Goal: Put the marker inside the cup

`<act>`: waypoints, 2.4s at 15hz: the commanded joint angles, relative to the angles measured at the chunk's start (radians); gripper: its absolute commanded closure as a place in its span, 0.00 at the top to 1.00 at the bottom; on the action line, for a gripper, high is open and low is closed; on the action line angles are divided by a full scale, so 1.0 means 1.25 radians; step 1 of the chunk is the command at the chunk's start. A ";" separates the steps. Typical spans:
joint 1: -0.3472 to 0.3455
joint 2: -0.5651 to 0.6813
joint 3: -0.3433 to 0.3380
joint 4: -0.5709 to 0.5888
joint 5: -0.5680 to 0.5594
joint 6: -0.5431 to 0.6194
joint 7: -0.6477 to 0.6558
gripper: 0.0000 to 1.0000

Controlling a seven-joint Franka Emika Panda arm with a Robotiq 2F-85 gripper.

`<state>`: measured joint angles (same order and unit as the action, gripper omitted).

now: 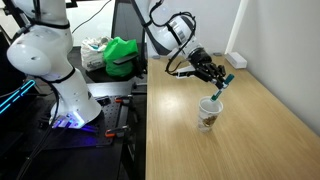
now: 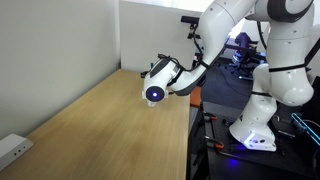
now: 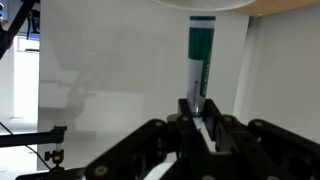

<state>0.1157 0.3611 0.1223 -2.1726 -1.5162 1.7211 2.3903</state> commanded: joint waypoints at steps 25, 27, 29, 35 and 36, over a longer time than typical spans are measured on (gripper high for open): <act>0.001 0.049 0.003 0.007 0.019 -0.009 0.100 0.96; 0.002 0.038 0.005 -0.001 0.019 -0.009 0.106 1.00; 0.006 0.022 0.007 -0.012 0.017 -0.015 0.118 1.00; 0.013 -0.063 0.008 -0.042 0.016 -0.053 0.119 1.00; 0.010 -0.082 0.007 -0.048 0.014 -0.051 0.113 1.00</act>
<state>0.1297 0.3554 0.1244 -2.1744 -1.5053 1.6757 2.5232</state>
